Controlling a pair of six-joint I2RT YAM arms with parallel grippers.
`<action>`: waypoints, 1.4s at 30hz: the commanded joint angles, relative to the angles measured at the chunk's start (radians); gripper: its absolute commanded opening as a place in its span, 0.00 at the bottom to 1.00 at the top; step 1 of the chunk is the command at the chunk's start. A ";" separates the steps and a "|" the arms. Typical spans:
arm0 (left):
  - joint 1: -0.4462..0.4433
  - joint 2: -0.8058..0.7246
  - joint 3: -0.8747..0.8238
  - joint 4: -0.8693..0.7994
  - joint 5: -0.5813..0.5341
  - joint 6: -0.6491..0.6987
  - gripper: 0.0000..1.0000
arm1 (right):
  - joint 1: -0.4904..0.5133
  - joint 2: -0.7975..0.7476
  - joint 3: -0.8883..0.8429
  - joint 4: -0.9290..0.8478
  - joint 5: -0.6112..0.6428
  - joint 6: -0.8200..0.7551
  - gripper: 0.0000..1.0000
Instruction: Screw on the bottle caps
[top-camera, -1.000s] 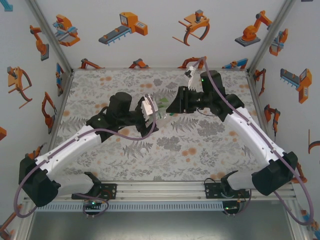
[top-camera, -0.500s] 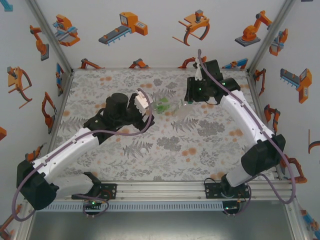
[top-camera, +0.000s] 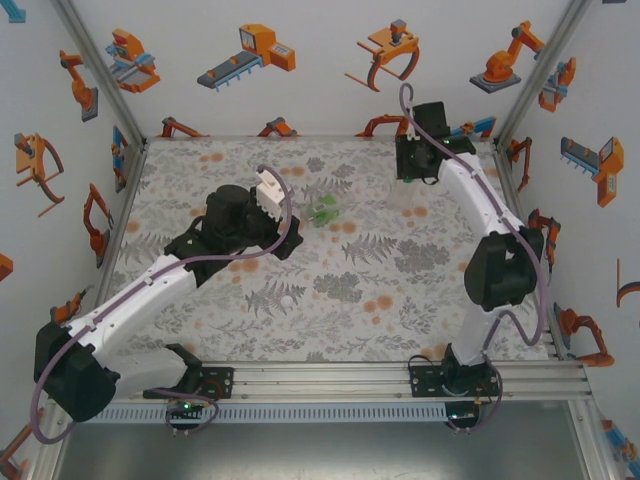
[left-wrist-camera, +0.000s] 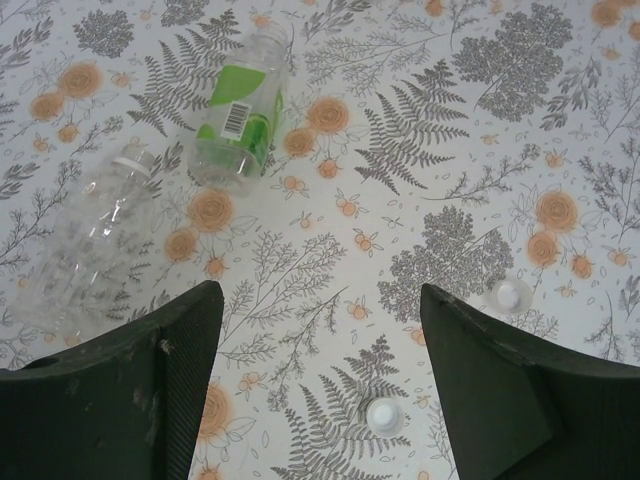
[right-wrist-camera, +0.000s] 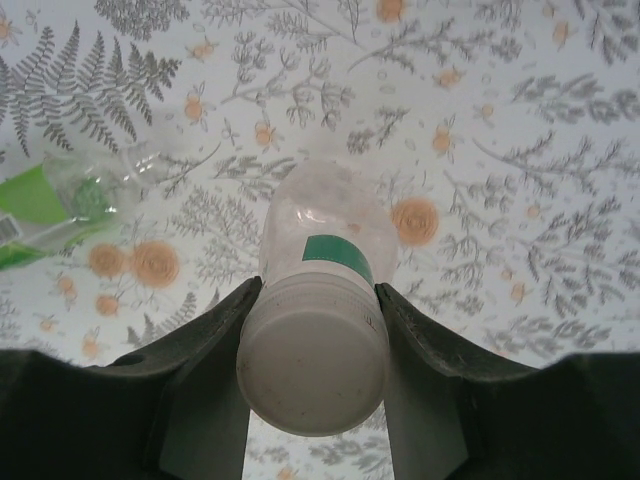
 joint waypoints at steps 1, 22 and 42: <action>0.005 -0.013 0.001 0.024 0.034 -0.019 0.73 | -0.002 0.042 0.063 0.035 0.004 -0.088 0.25; 0.005 -0.014 0.005 0.014 0.051 -0.014 0.73 | -0.030 0.136 0.127 -0.089 -0.092 -0.177 0.30; 0.010 0.018 0.028 0.005 0.049 0.013 0.73 | -0.030 0.092 0.245 -0.153 -0.091 -0.176 0.66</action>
